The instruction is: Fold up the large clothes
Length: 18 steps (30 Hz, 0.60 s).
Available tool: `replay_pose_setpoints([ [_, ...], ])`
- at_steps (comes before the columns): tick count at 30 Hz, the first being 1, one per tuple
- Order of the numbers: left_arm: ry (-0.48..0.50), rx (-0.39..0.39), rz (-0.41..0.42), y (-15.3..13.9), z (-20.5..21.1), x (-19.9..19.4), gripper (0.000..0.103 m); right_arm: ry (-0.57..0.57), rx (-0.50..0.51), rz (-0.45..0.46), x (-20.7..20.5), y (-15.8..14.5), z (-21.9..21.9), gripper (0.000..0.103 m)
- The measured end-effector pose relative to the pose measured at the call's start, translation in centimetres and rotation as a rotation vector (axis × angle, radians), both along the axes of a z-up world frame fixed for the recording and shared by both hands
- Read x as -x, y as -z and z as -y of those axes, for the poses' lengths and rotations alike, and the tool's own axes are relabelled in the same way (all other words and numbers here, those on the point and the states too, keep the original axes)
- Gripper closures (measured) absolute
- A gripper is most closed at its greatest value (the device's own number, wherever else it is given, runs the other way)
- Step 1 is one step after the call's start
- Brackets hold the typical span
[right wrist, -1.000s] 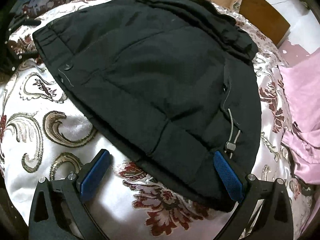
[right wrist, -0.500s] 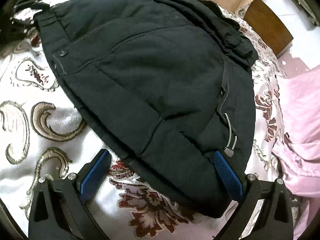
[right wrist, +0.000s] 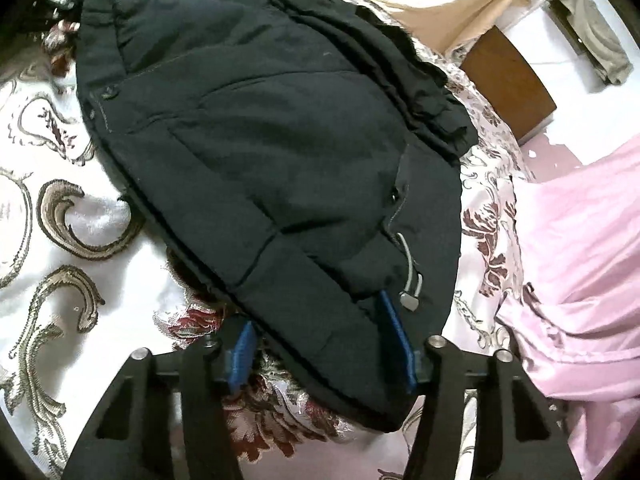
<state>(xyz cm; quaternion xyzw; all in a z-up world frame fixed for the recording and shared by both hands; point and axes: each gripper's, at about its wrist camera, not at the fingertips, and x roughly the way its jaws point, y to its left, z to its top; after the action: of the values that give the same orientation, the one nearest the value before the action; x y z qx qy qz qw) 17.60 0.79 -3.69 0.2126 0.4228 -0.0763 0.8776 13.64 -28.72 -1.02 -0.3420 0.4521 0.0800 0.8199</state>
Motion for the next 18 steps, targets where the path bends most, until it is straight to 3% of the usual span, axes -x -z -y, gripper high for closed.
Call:
replay_pose_setpoints([
  [10,0.006,-0.001,0.021,-0.4,0.2,0.5,0.089,-0.021,-0.048,0.051,-0.2,-0.6,0.2,0.086],
  [18,-0.033,0.058,0.056,-1.7,-0.1,0.9,0.093,0.105,-0.281,0.068,-1.0,-2.1,2.8,0.092],
])
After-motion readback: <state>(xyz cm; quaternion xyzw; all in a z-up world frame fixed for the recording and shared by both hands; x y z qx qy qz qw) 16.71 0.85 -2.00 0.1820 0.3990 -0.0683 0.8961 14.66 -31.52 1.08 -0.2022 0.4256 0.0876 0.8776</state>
